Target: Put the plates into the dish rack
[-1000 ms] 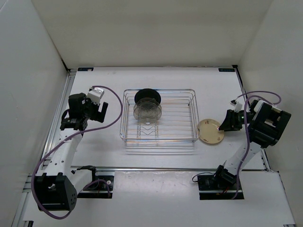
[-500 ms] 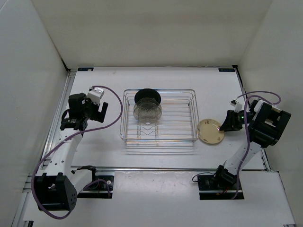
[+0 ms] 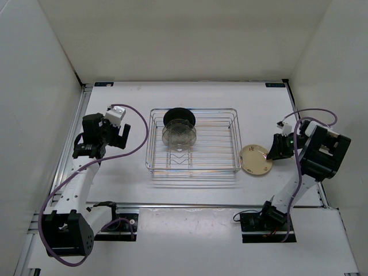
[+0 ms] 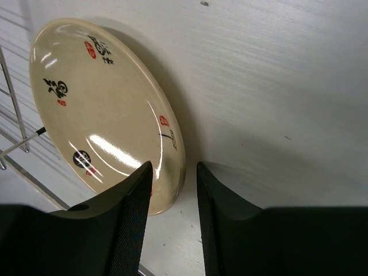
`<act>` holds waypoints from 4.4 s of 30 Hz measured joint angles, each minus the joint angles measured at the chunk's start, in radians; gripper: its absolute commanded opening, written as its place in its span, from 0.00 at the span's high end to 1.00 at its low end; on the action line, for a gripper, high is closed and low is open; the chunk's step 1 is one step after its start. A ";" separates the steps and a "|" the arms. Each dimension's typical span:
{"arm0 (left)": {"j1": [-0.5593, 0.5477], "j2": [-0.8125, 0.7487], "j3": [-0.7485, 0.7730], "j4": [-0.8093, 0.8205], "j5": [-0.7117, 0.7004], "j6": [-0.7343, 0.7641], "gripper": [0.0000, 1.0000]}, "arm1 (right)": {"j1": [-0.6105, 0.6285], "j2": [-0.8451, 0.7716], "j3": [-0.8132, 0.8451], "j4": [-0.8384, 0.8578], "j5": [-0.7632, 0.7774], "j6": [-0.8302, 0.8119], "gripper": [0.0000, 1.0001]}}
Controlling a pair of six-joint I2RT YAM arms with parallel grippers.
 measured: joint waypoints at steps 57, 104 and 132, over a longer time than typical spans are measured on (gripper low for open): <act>0.008 -0.026 -0.006 0.000 0.010 0.001 0.00 | 0.133 -0.365 0.236 0.211 0.504 0.134 1.00; 0.280 -0.194 -0.152 -0.078 0.277 -0.006 0.00 | 1.310 -0.384 0.496 0.160 0.848 -0.047 1.00; 0.434 -0.234 -0.154 -0.180 0.543 0.064 0.00 | 1.313 -0.285 0.455 0.359 0.765 0.017 1.00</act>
